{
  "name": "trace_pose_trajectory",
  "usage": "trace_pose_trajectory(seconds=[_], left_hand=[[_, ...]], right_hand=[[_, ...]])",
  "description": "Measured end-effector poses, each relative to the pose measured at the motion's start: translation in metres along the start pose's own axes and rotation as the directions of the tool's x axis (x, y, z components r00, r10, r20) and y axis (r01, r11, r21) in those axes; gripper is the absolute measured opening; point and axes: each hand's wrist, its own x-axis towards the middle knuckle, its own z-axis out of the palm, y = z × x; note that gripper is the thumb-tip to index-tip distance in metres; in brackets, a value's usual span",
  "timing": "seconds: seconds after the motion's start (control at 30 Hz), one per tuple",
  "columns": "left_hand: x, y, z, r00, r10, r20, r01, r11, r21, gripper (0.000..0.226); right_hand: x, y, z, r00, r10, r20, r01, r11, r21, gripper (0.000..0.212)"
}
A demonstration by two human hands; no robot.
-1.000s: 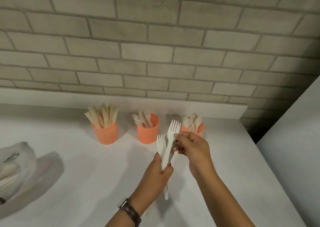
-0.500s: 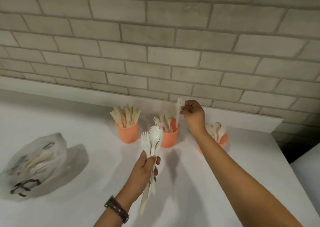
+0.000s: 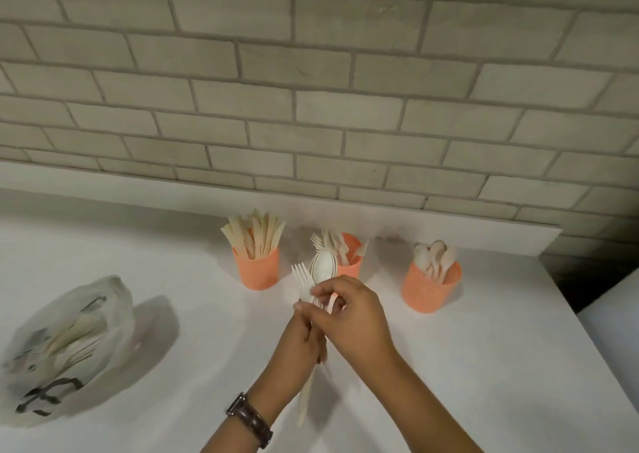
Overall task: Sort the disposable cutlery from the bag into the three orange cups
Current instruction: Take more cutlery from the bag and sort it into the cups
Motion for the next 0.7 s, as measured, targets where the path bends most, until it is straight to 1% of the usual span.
trace_pose_trajectory(seconds=[0.13, 0.17, 0.2, 0.27, 0.3, 0.33, 0.37, 0.43, 0.47, 0.53, 0.6, 0.7], left_hand=[[0.003, 0.001, 0.005, 0.997, 0.077, 0.019, -0.077, 0.997, 0.017, 0.027], [0.005, -0.001, 0.005, 0.995, 0.095, 0.012, -0.095, 0.995, 0.014, 0.029], [0.006, -0.002, 0.004, 0.994, 0.109, 0.019, -0.109, 0.994, -0.007, 0.036], [0.01, -0.004, 0.002, 0.992, 0.115, 0.054, -0.113, 0.993, -0.028, 0.047], [0.012, -0.003, 0.001, 0.992, 0.112, 0.062, -0.111, 0.994, -0.018, 0.048], [0.013, 0.0, -0.001, 0.993, 0.096, 0.062, -0.096, 0.995, -0.014, 0.049], [0.014, 0.001, -0.004, 0.996, 0.072, 0.058, -0.071, 0.997, -0.029, 0.048], [0.016, 0.002, -0.01, 0.998, 0.006, 0.06, 0.001, 0.994, -0.112, 0.037], [0.015, 0.001, -0.014, 0.997, -0.052, 0.061, 0.062, 0.984, -0.164, 0.03], [0.013, -0.003, -0.023, 0.985, -0.159, 0.061, 0.169, 0.949, -0.267, 0.016], [0.011, -0.007, -0.029, 0.975, -0.218, 0.045, 0.22, 0.906, -0.361, 0.013], [0.008, -0.008, -0.035, 0.963, -0.259, 0.072, 0.259, 0.823, -0.506, 0.019]], right_hand=[[0.002, -0.002, -0.001, 0.996, 0.043, -0.077, -0.052, 0.991, -0.126, 0.019], [0.002, -0.003, -0.002, 0.995, 0.045, -0.085, -0.056, 0.99, -0.132, 0.019], [0.003, -0.004, -0.002, 0.995, 0.048, -0.091, -0.06, 0.99, -0.13, 0.018], [0.007, -0.006, -0.003, 0.992, 0.056, -0.115, -0.068, 0.993, -0.099, 0.01], [0.01, -0.007, -0.003, 0.989, 0.078, -0.126, -0.085, 0.995, -0.058, 0.008], [0.014, -0.006, -0.005, 0.985, 0.112, -0.129, -0.111, 0.994, 0.015, 0.011], [0.019, -0.006, -0.008, 0.979, 0.157, -0.127, -0.142, 0.982, 0.122, 0.015], [0.031, -0.008, -0.02, 0.964, 0.243, -0.107, -0.188, 0.91, 0.369, 0.021], [0.04, -0.009, -0.029, 0.958, 0.26, -0.122, -0.18, 0.873, 0.452, 0.022], [0.059, -0.013, -0.048, 0.941, 0.245, -0.236, -0.094, 0.854, 0.512, 0.02], [0.082, -0.014, -0.061, 0.904, 0.197, -0.38, -0.01, 0.897, 0.441, 0.017], [0.114, -0.008, -0.06, 0.851, 0.087, -0.517, 0.045, 0.97, 0.237, 0.015]])
